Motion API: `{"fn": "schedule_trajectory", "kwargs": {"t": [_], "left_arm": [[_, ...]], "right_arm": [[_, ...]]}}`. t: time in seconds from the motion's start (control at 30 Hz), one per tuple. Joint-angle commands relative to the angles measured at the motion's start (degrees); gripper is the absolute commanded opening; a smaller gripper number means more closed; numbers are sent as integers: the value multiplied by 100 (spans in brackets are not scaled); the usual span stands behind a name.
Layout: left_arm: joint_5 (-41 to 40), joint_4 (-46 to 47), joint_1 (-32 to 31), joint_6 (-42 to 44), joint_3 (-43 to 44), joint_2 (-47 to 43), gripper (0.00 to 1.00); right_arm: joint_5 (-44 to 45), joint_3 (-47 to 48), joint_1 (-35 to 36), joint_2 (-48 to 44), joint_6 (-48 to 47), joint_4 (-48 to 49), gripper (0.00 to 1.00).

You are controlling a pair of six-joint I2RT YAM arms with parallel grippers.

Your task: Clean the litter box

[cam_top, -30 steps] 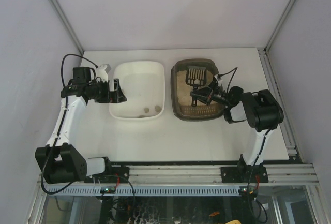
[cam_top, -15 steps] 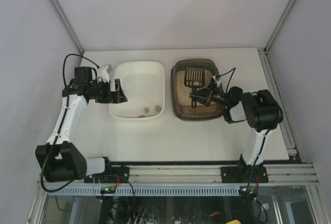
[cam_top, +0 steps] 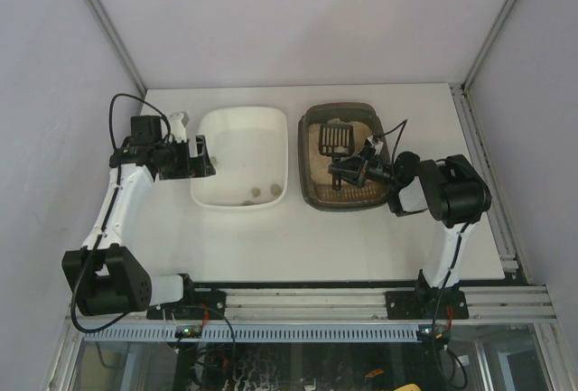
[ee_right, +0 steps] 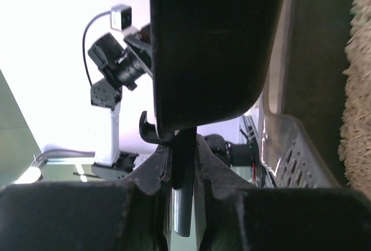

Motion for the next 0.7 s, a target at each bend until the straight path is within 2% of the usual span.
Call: {"fn": "schedule_trajectory", "kwargs": {"t": [0.0, 0.13, 0.4, 0.53, 0.67], "left_arm": [[-340, 244, -35, -207, 25, -37, 100], [-366, -24, -29, -90, 223, 175, 100], [-1097, 251, -7, 178, 115, 91, 100], [-1956, 561, -17, 290, 67, 73, 100], [-2003, 508, -18, 369, 210, 252, 100]], "right_arm": [[-121, 128, 69, -316, 122, 416, 0], [3, -75, -377, -505, 203, 400, 0], [-187, -331, -62, -820, -11, 162, 0], [-484, -134, 11, -1138, -630, -908, 0], [-605, 301, 142, -1772, -2337, -3311, 0]]}}
